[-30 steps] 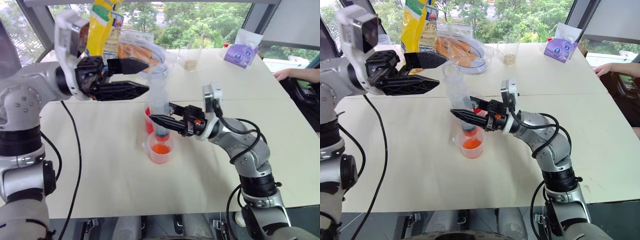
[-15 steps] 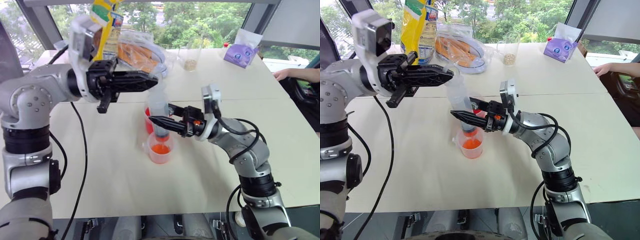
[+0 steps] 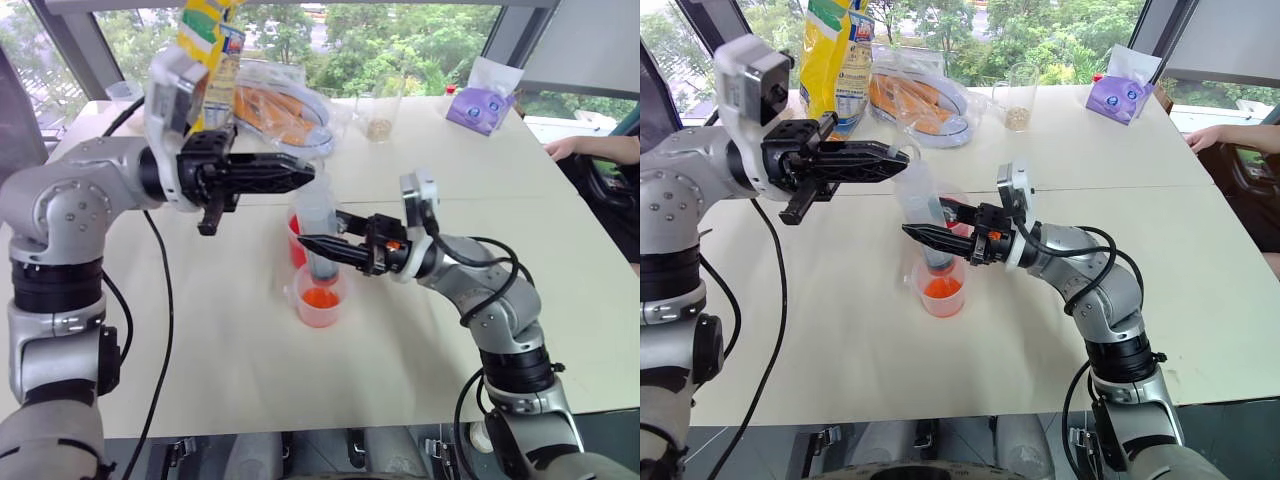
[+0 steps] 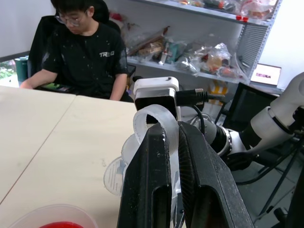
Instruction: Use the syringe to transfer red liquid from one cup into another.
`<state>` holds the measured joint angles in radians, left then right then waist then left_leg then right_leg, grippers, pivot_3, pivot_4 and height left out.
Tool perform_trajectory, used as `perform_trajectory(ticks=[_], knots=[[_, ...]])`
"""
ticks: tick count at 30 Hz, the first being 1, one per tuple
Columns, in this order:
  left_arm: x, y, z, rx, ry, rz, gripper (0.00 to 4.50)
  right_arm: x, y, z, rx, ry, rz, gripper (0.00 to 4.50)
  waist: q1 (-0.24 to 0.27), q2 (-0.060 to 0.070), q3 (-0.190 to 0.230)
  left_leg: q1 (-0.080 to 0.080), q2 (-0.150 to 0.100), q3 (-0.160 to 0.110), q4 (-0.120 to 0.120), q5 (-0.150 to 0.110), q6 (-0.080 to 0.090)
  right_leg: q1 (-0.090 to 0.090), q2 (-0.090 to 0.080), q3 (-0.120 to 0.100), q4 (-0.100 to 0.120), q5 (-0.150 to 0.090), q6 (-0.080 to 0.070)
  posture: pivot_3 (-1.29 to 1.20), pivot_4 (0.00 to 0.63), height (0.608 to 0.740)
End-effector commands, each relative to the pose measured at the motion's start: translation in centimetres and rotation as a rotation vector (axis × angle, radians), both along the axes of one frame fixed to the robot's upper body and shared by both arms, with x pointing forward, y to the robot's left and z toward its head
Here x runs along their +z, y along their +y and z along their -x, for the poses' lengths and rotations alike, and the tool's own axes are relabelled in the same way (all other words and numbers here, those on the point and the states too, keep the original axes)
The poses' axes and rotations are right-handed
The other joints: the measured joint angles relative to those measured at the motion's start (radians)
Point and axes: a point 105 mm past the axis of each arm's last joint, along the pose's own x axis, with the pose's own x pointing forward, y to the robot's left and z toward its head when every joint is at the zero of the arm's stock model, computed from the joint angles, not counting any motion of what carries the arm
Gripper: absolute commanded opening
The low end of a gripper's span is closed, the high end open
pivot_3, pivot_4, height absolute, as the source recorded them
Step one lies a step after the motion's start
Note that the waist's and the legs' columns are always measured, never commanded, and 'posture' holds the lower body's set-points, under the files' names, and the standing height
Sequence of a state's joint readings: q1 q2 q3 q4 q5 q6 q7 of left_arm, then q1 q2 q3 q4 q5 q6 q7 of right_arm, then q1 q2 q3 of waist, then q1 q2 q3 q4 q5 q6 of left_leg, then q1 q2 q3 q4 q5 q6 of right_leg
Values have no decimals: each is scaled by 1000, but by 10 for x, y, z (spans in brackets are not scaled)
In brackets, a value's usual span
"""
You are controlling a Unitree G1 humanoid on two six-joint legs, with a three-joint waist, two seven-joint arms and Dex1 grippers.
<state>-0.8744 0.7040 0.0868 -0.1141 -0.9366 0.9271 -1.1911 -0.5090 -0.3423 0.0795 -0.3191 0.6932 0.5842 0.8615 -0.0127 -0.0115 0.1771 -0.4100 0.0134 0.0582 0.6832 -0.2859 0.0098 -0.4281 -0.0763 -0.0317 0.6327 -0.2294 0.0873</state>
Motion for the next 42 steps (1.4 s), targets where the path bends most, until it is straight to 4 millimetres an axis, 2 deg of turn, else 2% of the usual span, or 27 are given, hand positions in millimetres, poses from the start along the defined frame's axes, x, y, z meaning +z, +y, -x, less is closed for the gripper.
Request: perform_trajectory(ticks=[1, 13, 21, 25, 30, 31, 37, 42], knots=[[-14, -7, 5, -23, 11, -71, 26, 40, -3, 9, 20, -122, -96, 1413, 0, 0, 0, 0, 0, 0, 0, 0, 0, 0, 0, 0, 0, 0, 0, 0, 150, 740], [-34, -10, 6, -35, 47, -110, 26, 64, -4, 12, 28, -125, -151, 1413, 0, 0, 0, 0, 0, 0, 0, 0, 0, 0, 0, 0, 0, 0, 0, 0, 150, 740], [-22, -5, -1, 8, 40, -74, 26, 54, -2, 13, 35, -77, -134, 1413, 0, 0, 0, 0, 0, 0, 0, 0, 0, 0, 0, 0, 0, 0, 0, 0, 150, 740], [-9, 1, -8, 55, 54, -25, 1615, 40, 2, 14, 40, -26, -116, 1413, 1, 0, 0, 0, 0, 0, 0, 0, 0, 0, 0, 0, 0, 0, 0, 0, 150, 740], [1, 12, -13, 121, 34, 2, 4249, 33, 1, 13, 32, 9, -111, 1413, -1, 0, 0, 0, 0, 0, 0, 0, 0, 0, 0, 0, 0, 0, 0, 0, 150, 740], [3, 16, -14, 141, 25, 7, 4425, 32, 1, 12, 29, 16, -110, 1413, -2, 0, 0, 0, 0, 0, 0, 0, 0, 0, 0, 0, 0, 0, 0, 0, 150, 740], [10, 47, -17, 275, -17, 11, 4425, 25, -3, 10, 9, 38, -99, 1413, -2, 0, 0, 0, 0, 0, 0, 0, 0, 0, 0, 0, 0, 0, 0, 0, 150, 740], [0, 67, -9, 346, -2, -6, 4425, 30, -8, 5, -17, 41, -108, 1413, -2, 0, 0, 0, 0, 0, 0, 0, 0, 0, 0, 0, 0, 0, 0, 0, 150, 740]])
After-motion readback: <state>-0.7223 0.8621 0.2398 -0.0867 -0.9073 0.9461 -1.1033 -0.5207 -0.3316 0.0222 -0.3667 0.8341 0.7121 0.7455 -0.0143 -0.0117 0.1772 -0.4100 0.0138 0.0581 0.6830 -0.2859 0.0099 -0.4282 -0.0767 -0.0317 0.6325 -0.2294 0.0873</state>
